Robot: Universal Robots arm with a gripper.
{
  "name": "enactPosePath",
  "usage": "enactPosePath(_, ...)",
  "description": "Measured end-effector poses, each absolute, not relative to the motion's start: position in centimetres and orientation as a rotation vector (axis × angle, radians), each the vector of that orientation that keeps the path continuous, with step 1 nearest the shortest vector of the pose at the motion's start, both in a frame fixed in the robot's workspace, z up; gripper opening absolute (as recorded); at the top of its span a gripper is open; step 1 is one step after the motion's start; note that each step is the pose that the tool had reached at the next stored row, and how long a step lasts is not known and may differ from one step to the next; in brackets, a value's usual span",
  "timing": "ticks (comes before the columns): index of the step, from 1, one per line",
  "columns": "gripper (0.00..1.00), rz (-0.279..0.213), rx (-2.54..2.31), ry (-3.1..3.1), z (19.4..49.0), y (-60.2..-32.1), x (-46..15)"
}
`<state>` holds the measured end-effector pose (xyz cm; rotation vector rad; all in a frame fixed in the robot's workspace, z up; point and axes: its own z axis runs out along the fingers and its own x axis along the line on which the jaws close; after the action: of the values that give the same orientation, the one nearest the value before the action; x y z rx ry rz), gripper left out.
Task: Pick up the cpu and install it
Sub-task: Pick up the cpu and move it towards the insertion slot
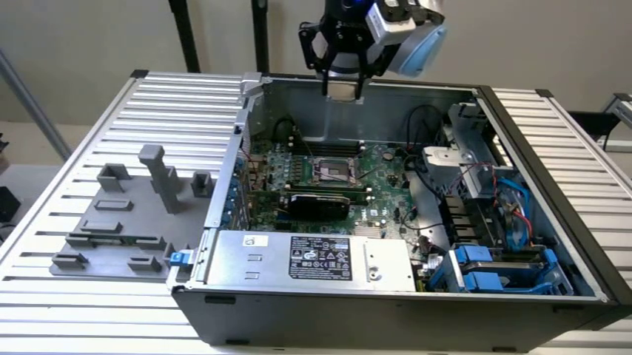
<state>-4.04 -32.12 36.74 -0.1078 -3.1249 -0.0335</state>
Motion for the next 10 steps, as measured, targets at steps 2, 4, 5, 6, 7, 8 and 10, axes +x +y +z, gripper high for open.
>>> enactPosePath(2, 0.55, -0.033, -0.096, -3.126, 36.47, -32.11, -3.83)
enactPosePath(4, 0.55, -0.032, -0.078, -3.128, 36.23, -32.11, -3.71)
enactPosePath(5, 0.55, -0.032, -0.068, -3.129, 36.11, -32.11, -3.66)
enactPosePath(6, 0.55, -0.032, -0.058, -3.129, 36.0, -32.11, -3.61)
enactPosePath(7, 0.55, -0.032, -0.048, -3.13, 35.91, -32.11, -3.56)
enactPosePath(8, 0.55, -0.032, -0.04, -3.131, 35.82, -32.11, -3.51)
enactPosePath(10, 0.55, -0.032, -0.031, -3.133, 35.61, -32.11, -3.33)
